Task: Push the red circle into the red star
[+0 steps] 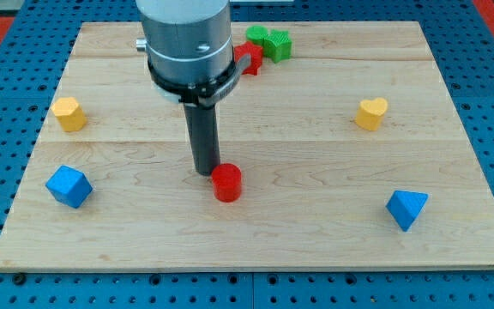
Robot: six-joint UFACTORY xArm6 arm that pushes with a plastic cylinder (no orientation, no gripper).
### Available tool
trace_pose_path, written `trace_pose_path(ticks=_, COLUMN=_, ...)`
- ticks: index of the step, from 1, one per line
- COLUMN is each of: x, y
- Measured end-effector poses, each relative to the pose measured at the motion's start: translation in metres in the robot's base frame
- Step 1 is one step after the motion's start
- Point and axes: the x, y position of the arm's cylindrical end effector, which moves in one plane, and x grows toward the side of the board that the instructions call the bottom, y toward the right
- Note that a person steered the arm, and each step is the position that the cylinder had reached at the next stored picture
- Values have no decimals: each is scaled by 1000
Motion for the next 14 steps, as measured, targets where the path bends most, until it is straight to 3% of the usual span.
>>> trace_pose_path(ticks=1, x=43, y=8)
trace_pose_path(ticks=3, x=69, y=87)
trace_pose_path(ticks=4, x=49, y=121)
trace_pose_path(ticks=5, x=-3, y=158)
trace_pose_path(ticks=7, x=-1, y=255)
trace_pose_path(ticks=8, x=-55, y=215)
trace_pose_path(ticks=9, x=-74, y=163)
trace_pose_path(ticks=10, x=-30, y=211)
trace_pose_path(ticks=11, x=-31, y=157)
trace_pose_path(ticks=12, x=-100, y=120)
trace_pose_path(ticks=13, x=-74, y=144)
trace_pose_path(ticks=14, x=-62, y=107)
